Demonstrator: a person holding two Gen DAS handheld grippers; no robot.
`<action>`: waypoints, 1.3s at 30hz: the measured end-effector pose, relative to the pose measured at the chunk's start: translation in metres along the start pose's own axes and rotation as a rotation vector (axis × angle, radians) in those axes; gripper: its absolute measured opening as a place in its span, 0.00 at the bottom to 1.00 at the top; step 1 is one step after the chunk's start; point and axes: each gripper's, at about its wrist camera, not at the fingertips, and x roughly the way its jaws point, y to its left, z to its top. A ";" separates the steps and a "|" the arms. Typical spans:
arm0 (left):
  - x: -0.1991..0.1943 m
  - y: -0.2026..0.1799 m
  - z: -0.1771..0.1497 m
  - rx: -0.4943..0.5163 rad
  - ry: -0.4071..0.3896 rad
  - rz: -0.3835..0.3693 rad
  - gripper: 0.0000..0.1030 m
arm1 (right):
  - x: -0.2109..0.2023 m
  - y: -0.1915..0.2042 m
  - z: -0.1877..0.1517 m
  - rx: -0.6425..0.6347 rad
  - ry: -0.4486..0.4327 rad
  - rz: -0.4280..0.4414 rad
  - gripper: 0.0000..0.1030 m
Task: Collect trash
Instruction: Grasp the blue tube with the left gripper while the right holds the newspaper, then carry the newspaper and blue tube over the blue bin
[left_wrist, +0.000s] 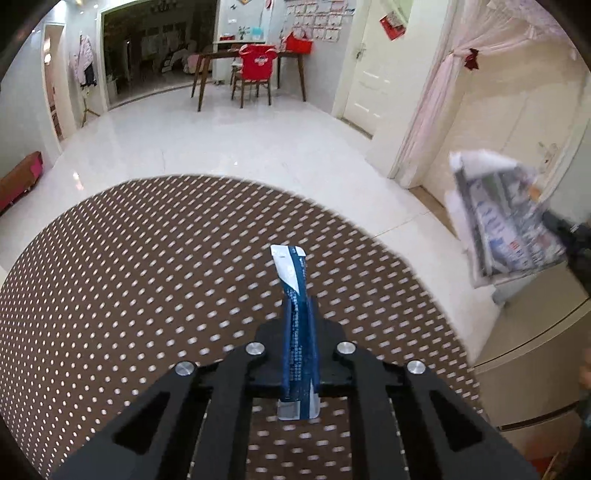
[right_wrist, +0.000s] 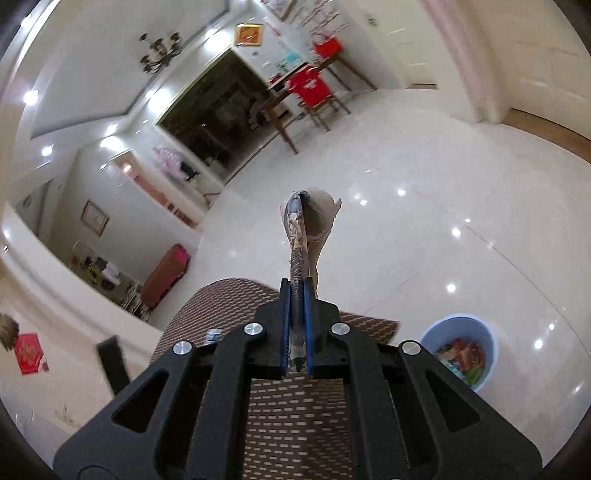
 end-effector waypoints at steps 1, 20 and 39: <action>-0.003 -0.006 0.002 0.006 -0.007 -0.009 0.08 | -0.002 -0.007 0.000 0.009 -0.004 -0.017 0.06; 0.025 -0.135 0.037 0.130 0.003 -0.161 0.08 | 0.075 -0.148 -0.043 0.192 0.217 -0.244 0.41; 0.144 -0.211 0.040 0.225 0.289 -0.278 0.08 | -0.001 -0.184 -0.032 0.298 0.036 -0.203 0.82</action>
